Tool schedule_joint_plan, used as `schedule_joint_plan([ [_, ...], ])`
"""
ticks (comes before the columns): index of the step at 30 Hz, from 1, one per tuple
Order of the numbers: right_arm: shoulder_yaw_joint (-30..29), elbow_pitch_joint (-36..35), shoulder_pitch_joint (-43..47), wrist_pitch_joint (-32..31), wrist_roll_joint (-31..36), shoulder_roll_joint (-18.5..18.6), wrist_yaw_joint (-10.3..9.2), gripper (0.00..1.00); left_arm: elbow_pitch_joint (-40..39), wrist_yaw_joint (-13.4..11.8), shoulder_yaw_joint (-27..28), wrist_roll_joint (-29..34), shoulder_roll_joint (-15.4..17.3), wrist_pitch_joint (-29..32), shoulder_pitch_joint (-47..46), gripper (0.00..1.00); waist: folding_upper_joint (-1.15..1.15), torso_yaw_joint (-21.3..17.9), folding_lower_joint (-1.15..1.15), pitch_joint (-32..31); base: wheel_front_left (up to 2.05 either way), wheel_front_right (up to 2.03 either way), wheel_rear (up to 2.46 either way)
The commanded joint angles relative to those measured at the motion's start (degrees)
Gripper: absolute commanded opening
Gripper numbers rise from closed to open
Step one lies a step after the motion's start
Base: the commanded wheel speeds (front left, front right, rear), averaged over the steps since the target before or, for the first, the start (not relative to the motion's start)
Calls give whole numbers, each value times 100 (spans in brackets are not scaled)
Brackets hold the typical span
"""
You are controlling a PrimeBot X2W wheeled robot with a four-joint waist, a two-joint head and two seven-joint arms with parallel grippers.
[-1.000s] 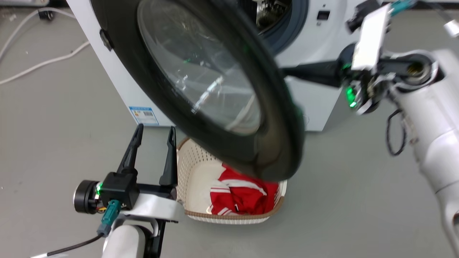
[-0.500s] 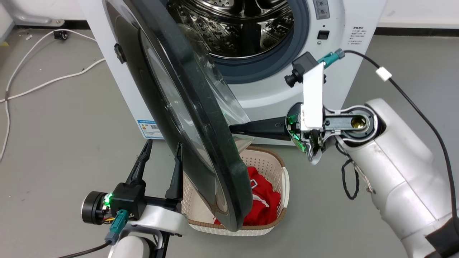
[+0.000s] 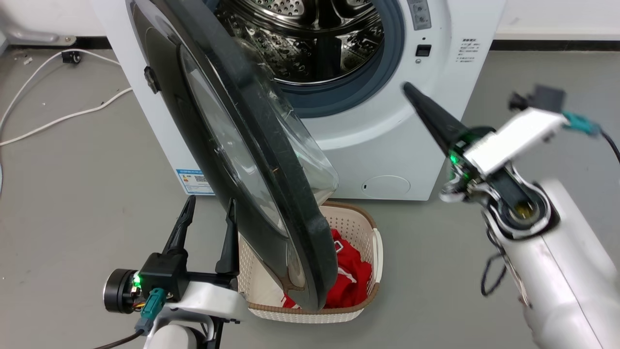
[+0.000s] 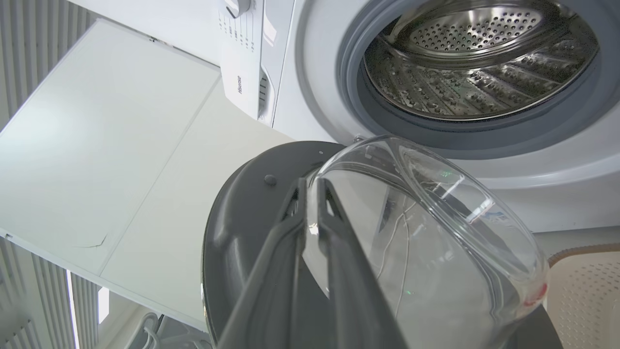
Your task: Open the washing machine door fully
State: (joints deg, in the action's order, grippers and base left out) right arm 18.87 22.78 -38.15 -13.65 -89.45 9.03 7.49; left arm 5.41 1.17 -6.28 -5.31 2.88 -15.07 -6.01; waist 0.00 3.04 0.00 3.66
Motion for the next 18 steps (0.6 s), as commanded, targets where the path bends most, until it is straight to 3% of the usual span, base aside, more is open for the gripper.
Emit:
schedule_joint_plan([
  [1, -127, -112, 305, 287, 92, 112, 0, 100, 18, -14, 31, -16, -1, -14, 76, 100, 0, -32, 0, -50, 0, 0, 0],
  [12, -1111, -991, 2876, 2435, 568, 377, 0, 100, 139, 6, 193, 8, -1, -14, 341, 100, 0, -138, 0, -345, 0, 0, 0],
  [15, -1297, -1040, 3351, 2771, 1240, 457, 0, 100, 133, -10, 234, 1, -1, -14, 380, 100, 0, -166, 0, -380, 0, 0, 0],
  [18, -1705, -1032, 3583, 2877, 2462, 398, 0, 100, 112, -26, 277, 3, -1, -14, 438, 100, 0, -209, 0, -400, 0, 0, 0],
])
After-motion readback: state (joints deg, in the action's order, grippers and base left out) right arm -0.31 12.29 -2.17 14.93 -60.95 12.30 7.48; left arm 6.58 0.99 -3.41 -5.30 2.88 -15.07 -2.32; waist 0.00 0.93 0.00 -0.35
